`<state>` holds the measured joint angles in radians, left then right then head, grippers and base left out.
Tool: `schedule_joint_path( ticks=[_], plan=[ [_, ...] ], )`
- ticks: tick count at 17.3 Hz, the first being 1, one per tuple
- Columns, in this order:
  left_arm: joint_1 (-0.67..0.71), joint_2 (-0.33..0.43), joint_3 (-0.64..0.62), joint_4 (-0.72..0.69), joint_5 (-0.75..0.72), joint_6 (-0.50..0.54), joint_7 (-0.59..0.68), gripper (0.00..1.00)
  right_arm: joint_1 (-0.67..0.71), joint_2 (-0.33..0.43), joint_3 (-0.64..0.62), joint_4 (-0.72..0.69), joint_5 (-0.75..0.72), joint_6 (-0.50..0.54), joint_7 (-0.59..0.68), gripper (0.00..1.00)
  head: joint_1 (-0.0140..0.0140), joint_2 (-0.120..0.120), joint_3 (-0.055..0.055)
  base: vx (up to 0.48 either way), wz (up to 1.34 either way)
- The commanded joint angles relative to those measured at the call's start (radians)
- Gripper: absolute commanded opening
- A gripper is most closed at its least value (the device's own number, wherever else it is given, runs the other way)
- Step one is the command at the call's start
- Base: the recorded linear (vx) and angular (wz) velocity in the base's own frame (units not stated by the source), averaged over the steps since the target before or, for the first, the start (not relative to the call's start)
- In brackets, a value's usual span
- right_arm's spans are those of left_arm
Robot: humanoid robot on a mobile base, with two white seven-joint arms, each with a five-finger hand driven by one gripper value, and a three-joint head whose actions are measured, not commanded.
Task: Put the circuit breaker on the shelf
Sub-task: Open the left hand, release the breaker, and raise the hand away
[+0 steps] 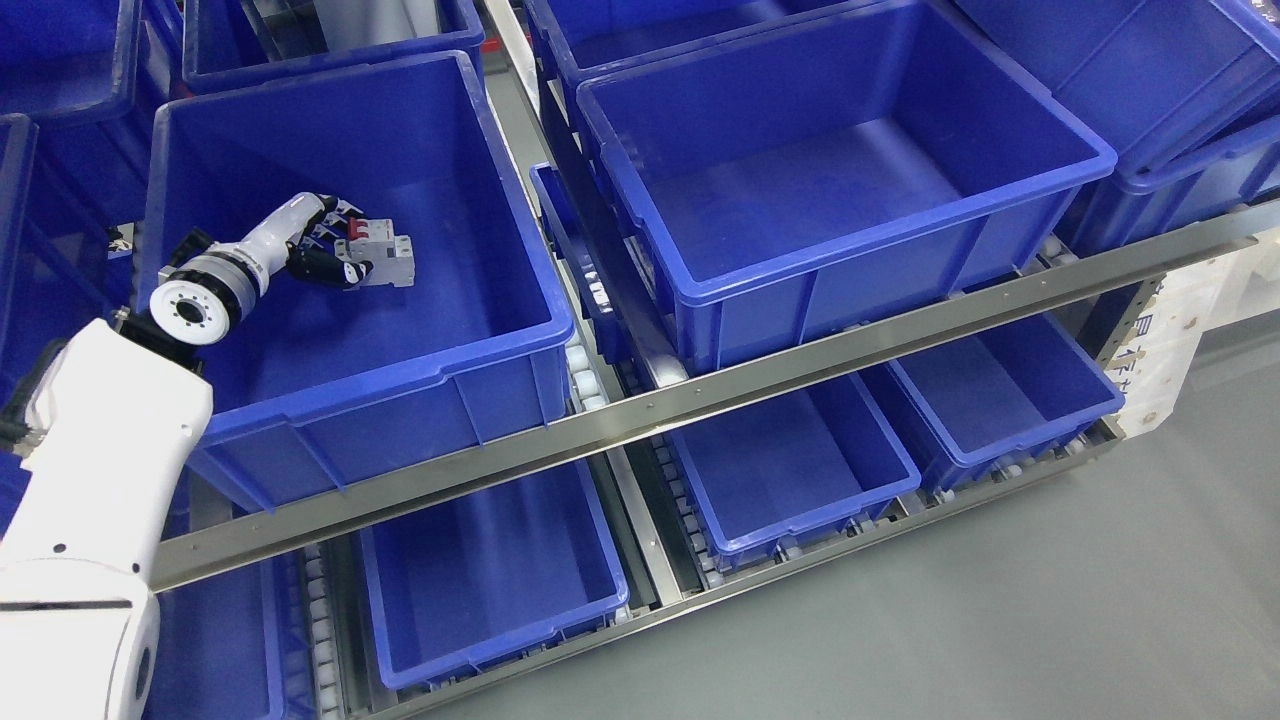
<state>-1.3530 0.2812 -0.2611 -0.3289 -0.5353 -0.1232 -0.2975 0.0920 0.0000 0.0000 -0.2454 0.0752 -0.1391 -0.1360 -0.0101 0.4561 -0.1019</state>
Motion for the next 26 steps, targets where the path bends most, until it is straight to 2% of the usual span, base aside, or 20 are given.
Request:
schedule_joint_path(
  ticks=[1,5,10,13,16,17,19,21,24,26],
  plan=[
    [-0.003,-0.001,-0.046,0.056,0.001,-0.006,0.015,0.52,0.0,-0.017,0.02,0.0,0.0,0.217,-0.001,1.0,0.0,0.0,0.0,0.0,0.0],
    [-0.015,0.006,-0.041,0.051,0.001,-0.007,0.081,0.78,0.0,-0.017,0.02,0.0,0.0,0.217,-0.001,1.0,0.0,0.0,0.0,0.0,0.0],
    [-0.063,0.004,0.014,0.004,0.009,-0.016,0.087,0.92,0.0,-0.017,0.02,0.0,0.0,0.217,-0.001,1.0,0.0,0.0,0.0,0.001,0.0],
    [-0.1,-0.016,0.269,-0.114,0.014,-0.004,0.121,0.94,0.0,-0.017,0.02,0.0,0.0,0.217,-0.001,1.0,0.0,0.0,0.0,-0.004,0.0],
    [-0.124,-0.144,0.619,-0.212,0.035,-0.003,0.179,0.97,0.0,-0.017,0.02,0.0,0.0,0.217,-0.001,1.0,0.0,0.0,0.0,-0.01,0.0],
    [-0.115,-0.172,0.684,-0.275,0.037,-0.004,0.204,0.99,0.0,-0.017,0.02,0.0,0.0,0.217,-0.001,1.0,0.0,0.0,0.0,-0.03,0.0],
    [0.05,-0.264,0.724,-0.55,0.076,0.0,0.218,0.99,0.0,-0.017,0.02,0.0,0.0,0.217,-0.001,1.0,0.0,0.0,0.0,-0.092,0.02],
    [0.187,-0.264,0.709,-0.775,0.095,0.049,0.209,0.99,0.0,-0.017,0.02,0.0,0.0,0.217,-0.001,1.0,0.0,0.0,0.0,-0.14,0.09],
    [0.38,-0.264,0.601,-1.066,0.239,0.152,0.207,0.99,0.0,-0.017,0.02,0.0,0.0,0.217,-0.001,1.0,0.0,0.0,0.0,-0.187,0.22],
    [0.503,-0.264,0.512,-1.186,0.248,0.168,0.207,0.99,0.0,-0.017,0.02,0.0,0.0,0.217,-0.001,1.0,0.0,0.0,0.0,-0.218,0.27]
  ],
)
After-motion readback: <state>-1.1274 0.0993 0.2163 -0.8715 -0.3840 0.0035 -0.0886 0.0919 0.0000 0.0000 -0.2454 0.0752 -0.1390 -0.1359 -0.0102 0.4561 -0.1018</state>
